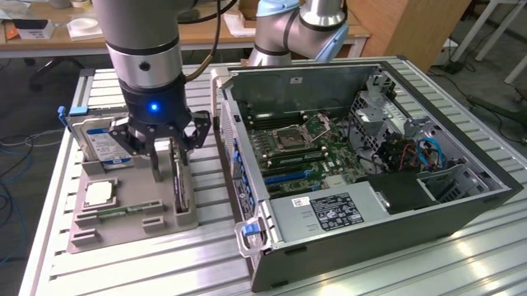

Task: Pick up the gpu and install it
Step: 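Pick up the gpu and move the gpu toward the slot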

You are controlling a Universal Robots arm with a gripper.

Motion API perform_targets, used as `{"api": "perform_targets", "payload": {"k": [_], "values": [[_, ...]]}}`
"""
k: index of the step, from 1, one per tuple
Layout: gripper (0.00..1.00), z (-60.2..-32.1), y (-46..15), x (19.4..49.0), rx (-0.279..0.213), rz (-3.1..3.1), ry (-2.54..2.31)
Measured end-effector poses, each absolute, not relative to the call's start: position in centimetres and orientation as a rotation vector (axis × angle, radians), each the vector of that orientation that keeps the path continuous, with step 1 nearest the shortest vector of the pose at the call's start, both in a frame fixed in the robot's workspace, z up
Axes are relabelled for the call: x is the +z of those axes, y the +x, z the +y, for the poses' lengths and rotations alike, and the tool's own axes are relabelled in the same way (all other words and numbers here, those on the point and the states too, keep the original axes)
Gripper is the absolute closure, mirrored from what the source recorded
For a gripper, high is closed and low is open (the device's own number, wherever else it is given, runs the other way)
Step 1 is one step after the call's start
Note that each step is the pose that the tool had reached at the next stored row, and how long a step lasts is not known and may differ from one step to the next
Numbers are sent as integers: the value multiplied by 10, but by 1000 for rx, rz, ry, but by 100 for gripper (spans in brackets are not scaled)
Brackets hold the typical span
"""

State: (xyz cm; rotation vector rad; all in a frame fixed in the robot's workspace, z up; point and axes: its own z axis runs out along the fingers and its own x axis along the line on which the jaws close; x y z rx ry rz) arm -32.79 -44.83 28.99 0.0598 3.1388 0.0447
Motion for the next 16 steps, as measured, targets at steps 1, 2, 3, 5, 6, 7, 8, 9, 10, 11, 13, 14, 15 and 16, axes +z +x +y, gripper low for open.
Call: {"api": "perform_targets", "payload": {"k": [1, 2, 3, 5, 6, 7, 8, 9, 10, 11, 13, 14, 15, 16], "values": [[47, -448, -328, 289, 45, 3139, 60], [47, -449, -328, 288, 44, 3139, 60], [47, -449, -328, 287, 44, 3139, 60], [47, -449, -327, 286, 44, 3139, 60], [47, -449, -327, 285, 44, 3139, 60], [47, -449, -327, 284, 44, 3139, 60], [47, -449, -327, 283, 44, 3139, 60], [47, -450, -327, 283, 44, 3139, 60], [47, -450, -327, 282, 44, 3139, 60], [47, -450, -327, 281, 43, 3139, 60], [47, -450, -327, 280, 43, 3139, 60], [47, -451, -327, 279, 43, 3139, 60], [47, -451, -327, 278, 42, 3139, 60], [47, -451, -327, 277, 42, 3139, 60]]}}
